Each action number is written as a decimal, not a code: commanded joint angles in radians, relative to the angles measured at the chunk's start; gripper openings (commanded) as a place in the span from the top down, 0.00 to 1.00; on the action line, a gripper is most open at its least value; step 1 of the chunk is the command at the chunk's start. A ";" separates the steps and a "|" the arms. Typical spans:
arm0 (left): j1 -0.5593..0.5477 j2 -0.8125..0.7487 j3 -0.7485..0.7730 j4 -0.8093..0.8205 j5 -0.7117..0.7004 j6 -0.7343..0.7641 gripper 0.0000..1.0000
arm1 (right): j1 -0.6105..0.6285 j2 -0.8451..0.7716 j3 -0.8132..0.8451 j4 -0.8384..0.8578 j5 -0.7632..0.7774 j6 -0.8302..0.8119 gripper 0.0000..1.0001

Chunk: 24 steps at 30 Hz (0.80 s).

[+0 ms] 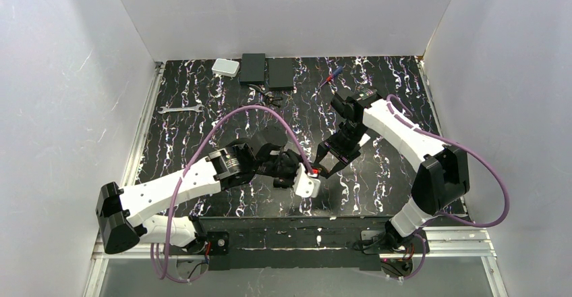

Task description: Unlock with the key

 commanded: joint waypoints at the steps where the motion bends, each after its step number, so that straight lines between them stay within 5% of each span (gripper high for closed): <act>1: -0.005 0.007 -0.006 0.047 -0.018 -0.012 1.00 | -0.004 -0.036 0.007 -0.038 -0.030 0.007 0.99; 24: -0.013 -0.035 -0.084 0.022 -0.059 0.023 1.00 | -0.004 -0.027 0.009 -0.038 -0.041 -0.010 0.99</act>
